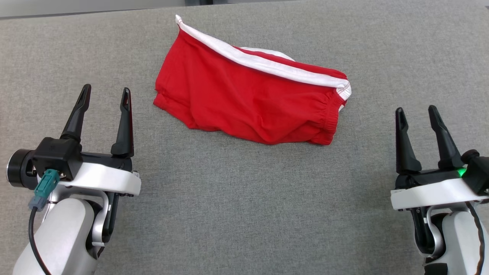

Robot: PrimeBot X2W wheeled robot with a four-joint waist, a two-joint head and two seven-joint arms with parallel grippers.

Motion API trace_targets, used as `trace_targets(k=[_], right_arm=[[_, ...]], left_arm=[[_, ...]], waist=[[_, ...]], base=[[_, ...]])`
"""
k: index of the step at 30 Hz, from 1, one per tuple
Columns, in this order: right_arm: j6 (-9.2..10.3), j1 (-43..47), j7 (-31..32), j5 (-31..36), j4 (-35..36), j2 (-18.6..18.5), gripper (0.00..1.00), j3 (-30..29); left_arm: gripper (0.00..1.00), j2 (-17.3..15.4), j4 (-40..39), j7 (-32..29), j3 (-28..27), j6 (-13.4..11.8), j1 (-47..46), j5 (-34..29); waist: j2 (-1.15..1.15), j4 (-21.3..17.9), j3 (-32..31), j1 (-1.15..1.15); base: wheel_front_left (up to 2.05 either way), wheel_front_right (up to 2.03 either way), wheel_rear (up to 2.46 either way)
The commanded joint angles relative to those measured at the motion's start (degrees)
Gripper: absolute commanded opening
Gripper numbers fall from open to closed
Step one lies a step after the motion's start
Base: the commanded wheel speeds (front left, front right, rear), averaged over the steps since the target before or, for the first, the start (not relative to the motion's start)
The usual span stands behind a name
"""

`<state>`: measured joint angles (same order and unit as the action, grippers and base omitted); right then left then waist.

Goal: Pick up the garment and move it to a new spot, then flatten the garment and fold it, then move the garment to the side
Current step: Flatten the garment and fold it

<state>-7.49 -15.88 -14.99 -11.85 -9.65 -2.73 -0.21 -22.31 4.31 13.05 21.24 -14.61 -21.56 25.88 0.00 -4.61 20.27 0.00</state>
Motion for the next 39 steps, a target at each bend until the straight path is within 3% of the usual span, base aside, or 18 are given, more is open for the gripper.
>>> trace_targets(k=[1, 14, 20, 28, 39], right_arm=[[-0.02, 0.6, -0.2, 0.2, -0.1, -0.4, 1.00, -0.7], [-0.02, 0.3, 0.9, 0.1, 0.1, -0.4, 1.00, -1.5], [-0.02, -0.5, 1.2, -0.5, 0.6, -0.4, 1.00, -0.1], [-0.02, -0.9, 0.7, -2.1, 0.4, -0.4, 1.00, 2.2], [-0.02, -0.4, 0.1, -3.5, -0.4, -0.4, 1.00, 3.6]], left_arm=[[1.00, 0.0, 0.4, -0.1, 0.0, 0.4, -0.8, 0.3], [1.00, 0.5, 2.3, -1.5, 1.3, 0.5, -3.7, 0.3], [1.00, 1.0, 5.9, -5.4, 3.8, 3.5, -8.3, 0.8], [1.00, 2.2, 19.0, -14.3, 5.7, 8.4, -14.9, 4.5], [1.00, 4.4, 33.9, -18.9, 5.1, 13.5, -19.8, 9.6]], waist=[[0.00, 0.2, -0.4, 0.00], [0.00, 0.8, -0.7, 0.00], [0.00, -0.3, 0.4, 0.00], [0.00, -3.2, 1.9, 0.00], [0.00, -5.5, 2.2, 0.00]], base=[[0.00, 0.00, 0.00], [0.00, 0.00, 0.00], [0.00, 0.00, 0.00], [0.00, 0.00, 0.00], [0.00, 0.00, 0.00]])
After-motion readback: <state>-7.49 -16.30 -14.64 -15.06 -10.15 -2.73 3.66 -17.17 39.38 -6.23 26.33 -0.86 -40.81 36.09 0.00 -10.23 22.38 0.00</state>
